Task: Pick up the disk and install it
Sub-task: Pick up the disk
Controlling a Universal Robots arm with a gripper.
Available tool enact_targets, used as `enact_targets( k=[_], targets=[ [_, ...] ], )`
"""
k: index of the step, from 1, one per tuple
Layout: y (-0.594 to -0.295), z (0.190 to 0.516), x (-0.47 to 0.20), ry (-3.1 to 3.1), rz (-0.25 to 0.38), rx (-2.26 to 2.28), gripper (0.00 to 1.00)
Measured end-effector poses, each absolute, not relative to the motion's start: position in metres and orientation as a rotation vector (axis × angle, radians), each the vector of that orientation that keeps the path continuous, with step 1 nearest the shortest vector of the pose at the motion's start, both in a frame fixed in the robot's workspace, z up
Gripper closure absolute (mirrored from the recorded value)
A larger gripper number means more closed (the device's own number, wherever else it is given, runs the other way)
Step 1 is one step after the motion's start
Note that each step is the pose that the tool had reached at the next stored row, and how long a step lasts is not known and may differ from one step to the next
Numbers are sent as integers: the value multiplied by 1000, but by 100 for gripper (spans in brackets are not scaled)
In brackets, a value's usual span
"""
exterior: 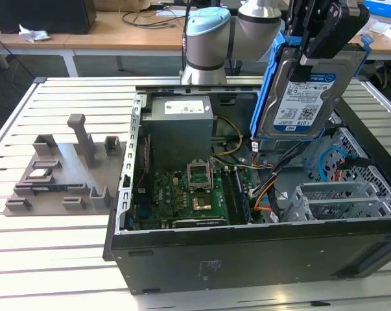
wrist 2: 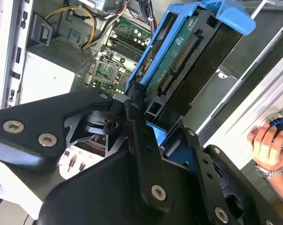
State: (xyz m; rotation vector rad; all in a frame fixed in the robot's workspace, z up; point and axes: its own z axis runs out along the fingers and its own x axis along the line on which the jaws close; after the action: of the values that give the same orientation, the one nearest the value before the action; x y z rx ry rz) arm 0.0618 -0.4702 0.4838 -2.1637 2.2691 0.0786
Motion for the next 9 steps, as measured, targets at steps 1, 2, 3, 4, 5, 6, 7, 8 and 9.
enact_targets(
  k=[1, 2, 3, 4, 5, 6, 7, 8, 9],
  targets=[
    [-471, 484, 62, 2269, 79, -2164, 63],
    [-471, 484, 62, 2269, 79, -2164, 63],
    [-472, 483, 62, 2269, 79, -2164, 63],
    [-473, 483, 62, 2269, 79, -2164, 63],
    [-473, 483, 62, 2269, 78, -2164, 63],
    [-474, 483, 62, 2269, 79, -2164, 63],
    [-474, 483, 62, 2269, 79, -2164, 63],
    [-474, 483, 62, 2269, 79, -2164, 63],
    [-475, 483, 62, 2269, 79, -2164, 63]
  ],
)
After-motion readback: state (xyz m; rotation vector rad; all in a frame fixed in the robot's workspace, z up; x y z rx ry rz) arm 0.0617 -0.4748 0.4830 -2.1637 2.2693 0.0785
